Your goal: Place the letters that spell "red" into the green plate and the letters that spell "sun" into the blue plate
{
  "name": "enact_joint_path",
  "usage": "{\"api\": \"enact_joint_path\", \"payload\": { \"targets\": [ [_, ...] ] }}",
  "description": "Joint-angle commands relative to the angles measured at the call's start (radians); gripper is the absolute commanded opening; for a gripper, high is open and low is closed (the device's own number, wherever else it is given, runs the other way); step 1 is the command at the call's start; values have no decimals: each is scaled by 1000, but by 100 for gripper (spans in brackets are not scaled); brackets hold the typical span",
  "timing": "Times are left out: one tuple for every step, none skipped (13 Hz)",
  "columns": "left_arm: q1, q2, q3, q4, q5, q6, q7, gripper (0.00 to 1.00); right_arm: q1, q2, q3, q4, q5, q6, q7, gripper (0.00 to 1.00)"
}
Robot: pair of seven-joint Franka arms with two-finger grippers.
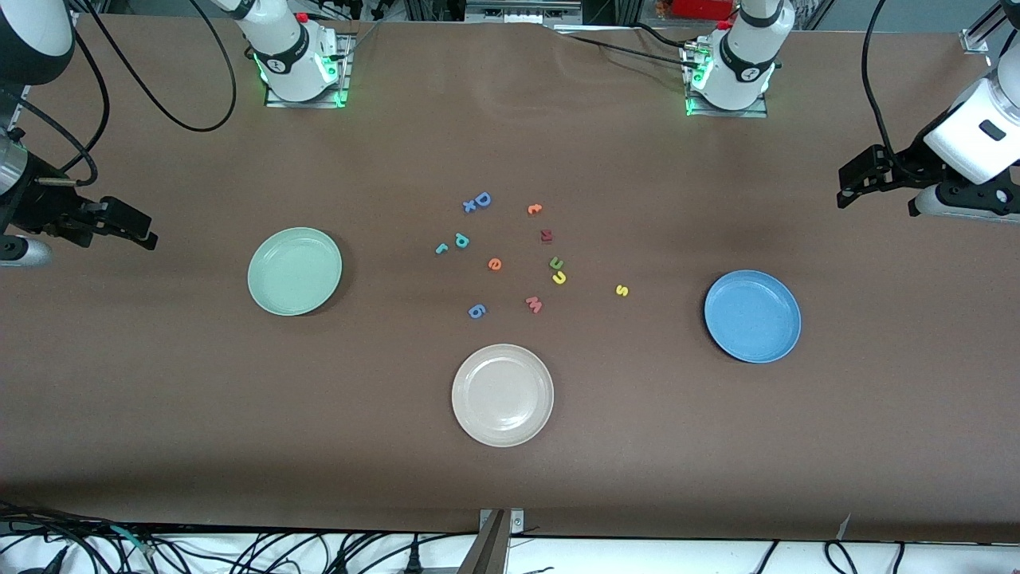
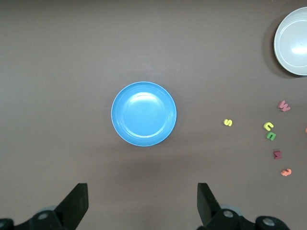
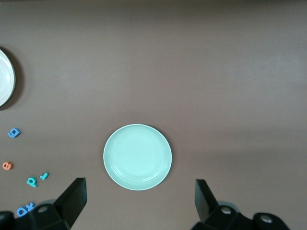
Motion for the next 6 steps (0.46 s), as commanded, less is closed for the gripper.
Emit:
{"api": "enact_joint_path", "payload": {
  "targets": [
    [4, -9, -4, 4, -8, -2, 10, 100, -8, -13, 0, -10, 18, -5, -22, 100],
    [4, -9, -4, 4, -8, -2, 10, 100, -8, -13, 0, -10, 18, -5, -21, 100],
    [4, -9, -4, 4, -8, -2, 10, 100, -8, -13, 0, -10, 15, -5, -19, 100],
    [4, -9, -4, 4, -8, -2, 10, 100, -8, -13, 0, -9, 12, -3, -19, 100],
    [4, -9, -4, 4, -8, -2, 10, 100, -7, -13, 0, -10, 13, -5, -18, 100],
    [4, -9, -4, 4, -8, -2, 10, 100, -8, -13, 0, -9, 10, -5, -19, 100]
  ]
}}
